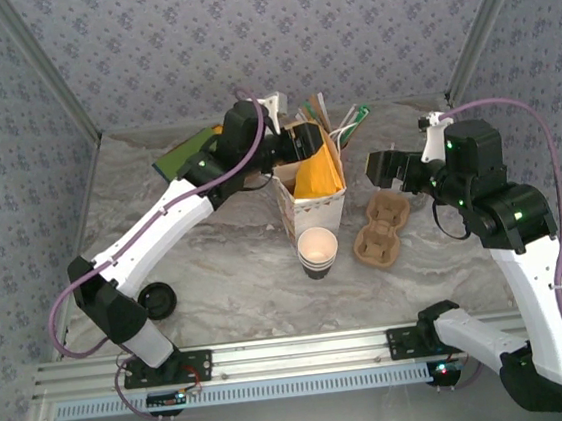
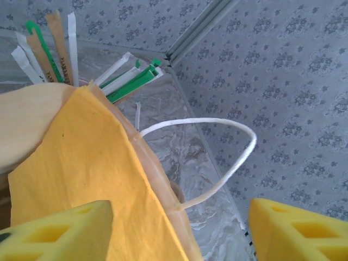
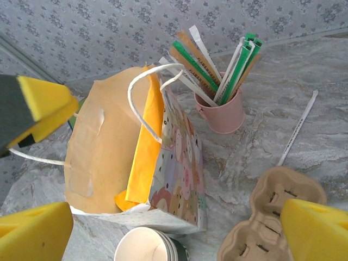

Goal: Pack the takeout coffee

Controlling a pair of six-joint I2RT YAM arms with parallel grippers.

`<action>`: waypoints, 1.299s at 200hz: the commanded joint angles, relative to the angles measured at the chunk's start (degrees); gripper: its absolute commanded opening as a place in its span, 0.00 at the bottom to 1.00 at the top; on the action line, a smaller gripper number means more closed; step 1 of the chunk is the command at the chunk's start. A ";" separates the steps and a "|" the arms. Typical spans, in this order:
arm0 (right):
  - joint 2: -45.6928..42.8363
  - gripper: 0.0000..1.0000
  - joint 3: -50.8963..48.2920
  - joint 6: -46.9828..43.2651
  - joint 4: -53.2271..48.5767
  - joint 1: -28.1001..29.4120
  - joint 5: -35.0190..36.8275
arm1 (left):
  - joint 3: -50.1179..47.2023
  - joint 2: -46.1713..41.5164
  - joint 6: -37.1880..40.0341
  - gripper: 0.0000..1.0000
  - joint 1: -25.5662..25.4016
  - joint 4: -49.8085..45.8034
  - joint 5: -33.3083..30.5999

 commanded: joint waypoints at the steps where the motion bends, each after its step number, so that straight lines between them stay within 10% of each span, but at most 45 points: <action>1: 0.48 1.00 -0.37 0.97 1.09 -0.36 -0.81 | 5.75 0.98 2.17 0.79 -0.28 -5.29 -1.16; 36: 1.68 1.00 -0.21 1.03 0.44 -0.30 -1.49 | 14.75 2.59 5.53 0.99 0.48 -15.03 -4.27; 72: 2.87 1.00 -0.28 1.11 -0.01 -0.33 -2.14 | 17.86 1.37 7.56 1.00 3.86 -22.49 -6.42; 155: 9.41 1.00 3.96 -0.17 -2.63 4.19 -0.63 | -1.76 -13.60 7.65 1.00 16.96 -22.57 -9.33; 202: 17.37 0.72 9.26 -0.75 -5.45 13.72 6.52 | -9.12 -17.53 5.27 1.00 19.99 -20.02 -7.32; 260: 24.77 0.66 11.83 -1.26 -5.27 18.23 7.29 | -9.49 -17.46 5.78 1.00 20.22 -20.10 -6.63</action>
